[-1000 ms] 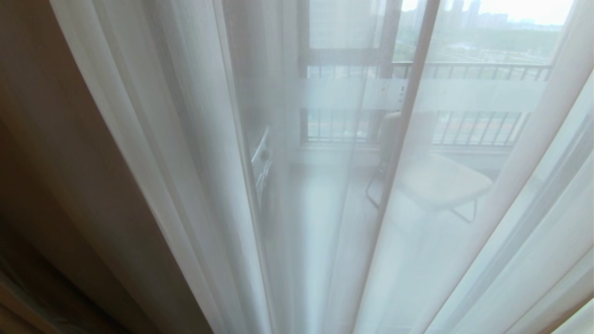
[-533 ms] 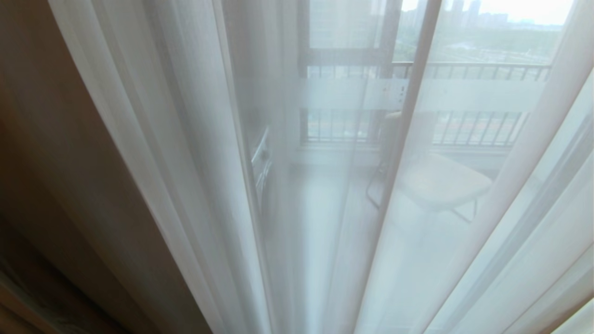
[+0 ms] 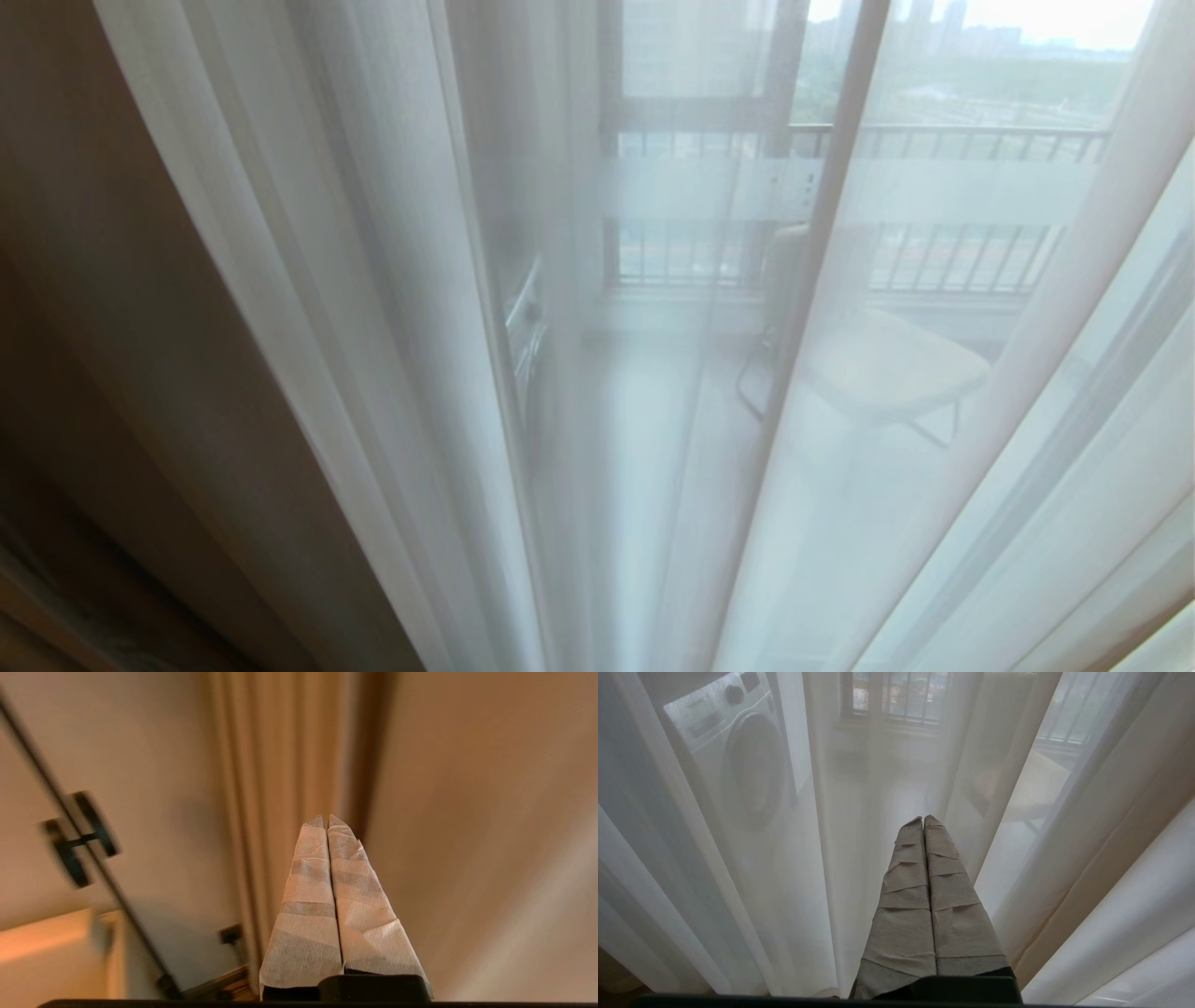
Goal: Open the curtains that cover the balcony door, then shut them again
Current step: Close the outer curtains on both sides
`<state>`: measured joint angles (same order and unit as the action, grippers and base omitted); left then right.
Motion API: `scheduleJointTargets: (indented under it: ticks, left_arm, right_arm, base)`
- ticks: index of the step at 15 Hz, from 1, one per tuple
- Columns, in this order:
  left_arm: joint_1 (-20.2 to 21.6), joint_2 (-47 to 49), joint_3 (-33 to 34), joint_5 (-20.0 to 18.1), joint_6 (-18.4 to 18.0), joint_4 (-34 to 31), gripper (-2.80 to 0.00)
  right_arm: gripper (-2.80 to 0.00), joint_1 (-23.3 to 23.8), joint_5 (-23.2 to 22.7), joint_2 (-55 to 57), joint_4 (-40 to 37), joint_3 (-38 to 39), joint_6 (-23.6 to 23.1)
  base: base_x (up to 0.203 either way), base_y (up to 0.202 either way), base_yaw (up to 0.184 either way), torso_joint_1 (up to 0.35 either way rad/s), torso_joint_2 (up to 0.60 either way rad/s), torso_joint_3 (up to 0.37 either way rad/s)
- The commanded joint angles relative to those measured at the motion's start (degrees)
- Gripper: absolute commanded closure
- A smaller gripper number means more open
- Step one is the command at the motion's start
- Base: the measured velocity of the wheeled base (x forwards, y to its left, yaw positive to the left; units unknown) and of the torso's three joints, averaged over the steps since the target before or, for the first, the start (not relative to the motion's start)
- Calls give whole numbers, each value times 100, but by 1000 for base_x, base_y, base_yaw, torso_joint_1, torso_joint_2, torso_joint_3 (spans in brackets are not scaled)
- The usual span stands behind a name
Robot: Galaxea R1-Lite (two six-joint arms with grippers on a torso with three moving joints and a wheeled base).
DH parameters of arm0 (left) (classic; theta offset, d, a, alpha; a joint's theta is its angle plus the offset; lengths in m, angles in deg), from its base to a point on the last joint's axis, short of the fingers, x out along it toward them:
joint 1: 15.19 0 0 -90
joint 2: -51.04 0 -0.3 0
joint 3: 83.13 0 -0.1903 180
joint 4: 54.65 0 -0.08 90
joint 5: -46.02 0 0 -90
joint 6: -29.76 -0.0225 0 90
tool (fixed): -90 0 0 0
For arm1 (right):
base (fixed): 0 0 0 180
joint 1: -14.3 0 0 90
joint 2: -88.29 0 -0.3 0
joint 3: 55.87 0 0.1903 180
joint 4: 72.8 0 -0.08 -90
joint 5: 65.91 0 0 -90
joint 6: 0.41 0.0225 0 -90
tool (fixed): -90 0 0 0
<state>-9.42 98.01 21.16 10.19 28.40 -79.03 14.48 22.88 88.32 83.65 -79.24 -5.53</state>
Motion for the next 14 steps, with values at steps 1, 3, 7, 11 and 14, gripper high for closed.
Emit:
scheduleJointTargets:
  ticks: [1,3,7,11,14]
  left_arm:
    - [727,818,-508,51,-7,3,0]
    - [1354,1250,-939,45,-10,6,0]
    - [2791,1945,-1553,-976,-3,22,0]
    - [3721,2589,-1829,-2120,22,458,-280]
    - [3773,2772,-1832,-2150,22,570,-280]
  right_arm:
    - [0,-1,-2,-2,0,0,-15]
    - [0,-1,-2,-2,0,0,-7]
    - [0,-1,-2,-2,-7,0,-7]
    - [0,-1,-2,-2,0,0,-7]
    - [0,-1,-2,-2,0,0,-9]
  base:
    - [0,0,0,0,0,0]
    - [0,0,0,0,0,0]
    - [0,0,0,0,0,0]
    - [0,0,0,0,0,0]
    - [0,0,0,0,0,0]
